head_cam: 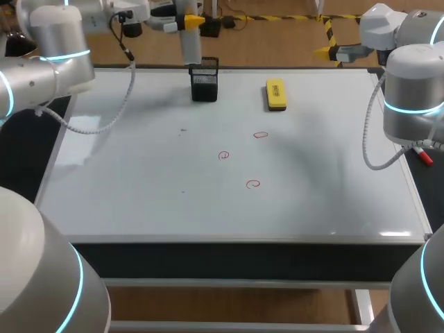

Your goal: Pick up the inspection probe, press it on each red-marked spot on the whiteboard one by one, put down the probe, pick up the eraser, and wipe off all the red marks.

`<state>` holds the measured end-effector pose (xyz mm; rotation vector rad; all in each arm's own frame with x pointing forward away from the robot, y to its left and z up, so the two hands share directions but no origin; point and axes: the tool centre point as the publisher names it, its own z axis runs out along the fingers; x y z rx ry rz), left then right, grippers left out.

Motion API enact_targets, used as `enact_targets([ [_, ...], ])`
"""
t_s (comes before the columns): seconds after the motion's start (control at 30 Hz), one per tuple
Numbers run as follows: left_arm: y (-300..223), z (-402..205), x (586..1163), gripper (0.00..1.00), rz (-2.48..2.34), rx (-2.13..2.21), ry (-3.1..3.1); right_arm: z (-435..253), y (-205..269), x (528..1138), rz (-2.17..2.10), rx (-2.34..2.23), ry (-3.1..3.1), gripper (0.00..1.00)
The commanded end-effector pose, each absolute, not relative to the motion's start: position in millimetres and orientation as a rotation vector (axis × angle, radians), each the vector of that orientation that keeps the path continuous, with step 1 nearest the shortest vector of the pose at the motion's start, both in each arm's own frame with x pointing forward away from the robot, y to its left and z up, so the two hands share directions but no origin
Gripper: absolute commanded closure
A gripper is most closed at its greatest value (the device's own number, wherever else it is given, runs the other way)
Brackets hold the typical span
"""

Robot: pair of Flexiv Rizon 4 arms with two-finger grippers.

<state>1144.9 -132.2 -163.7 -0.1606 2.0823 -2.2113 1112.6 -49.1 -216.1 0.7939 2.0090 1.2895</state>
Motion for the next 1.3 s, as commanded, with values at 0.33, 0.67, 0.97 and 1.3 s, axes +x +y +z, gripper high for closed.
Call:
enact_targets([
  [0.33,-78.8,-166.2,1090.4,1.00,-2.084,-0.312,2.013,-216.1,-49.4,1113.2,1.289,0.794,2.011,0.00],
  [0.67,-39.8,-180.2,1056.1,1.00,-2.000,-0.377,1.987,-216.1,-49.4,1113.2,1.289,0.794,2.011,0.00],
  [0.97,-4.7,-202.4,1038.0,1.00,-1.967,-0.429,1.962,-216.1,-49.4,1113.2,1.289,0.794,2.011,0.00],
  [1.3,19.9,-223.9,1032.0,1.00,-1.990,-0.486,1.941,-216.1,-49.4,1113.2,1.289,0.794,2.011,0.00],
])
